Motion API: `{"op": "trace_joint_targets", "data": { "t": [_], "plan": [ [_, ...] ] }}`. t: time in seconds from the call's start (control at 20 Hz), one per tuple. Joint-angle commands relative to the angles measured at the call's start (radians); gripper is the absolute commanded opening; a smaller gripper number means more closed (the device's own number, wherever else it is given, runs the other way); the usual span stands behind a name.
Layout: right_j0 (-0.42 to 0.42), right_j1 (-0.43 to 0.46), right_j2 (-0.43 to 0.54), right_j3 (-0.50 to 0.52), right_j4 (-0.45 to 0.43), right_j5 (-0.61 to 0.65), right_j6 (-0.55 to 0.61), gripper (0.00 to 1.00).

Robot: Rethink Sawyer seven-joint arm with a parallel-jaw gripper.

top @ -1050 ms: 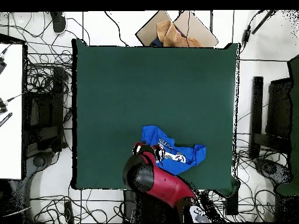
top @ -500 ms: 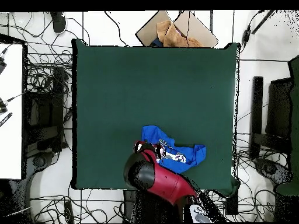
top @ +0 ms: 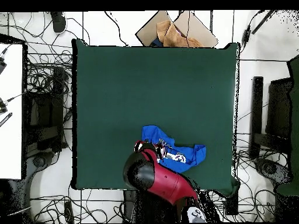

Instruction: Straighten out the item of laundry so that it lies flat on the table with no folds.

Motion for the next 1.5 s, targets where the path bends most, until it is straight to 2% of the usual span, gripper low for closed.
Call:
{"op": "trace_joint_targets", "data": {
  "t": [0.05, 0.3, 0.5, 0.6, 1.2, 1.35, 1.5],
  "plan": [
    [0.002, 0.017, -0.009, -0.075, 0.040, 0.107, 0.198, 1.00],
    [-0.018, 0.010, 0.019, -0.070, 0.036, 0.104, 0.207, 1.00],
    [0.046, -0.012, -0.033, -0.092, 0.069, 0.159, 0.217, 1.00],
    [0.037, 0.014, -0.021, -0.089, 0.067, 0.114, 0.226, 1.00],
    [0.075, 0.110, -0.098, -0.071, 0.047, -0.054, 0.253, 1.00],
    [0.008, 0.096, -0.007, -0.048, 0.014, -0.070, 0.272, 1.00],
    [-0.060, 0.013, 0.121, -0.010, 0.002, -0.019, 0.291, 1.00]
  ]
}}
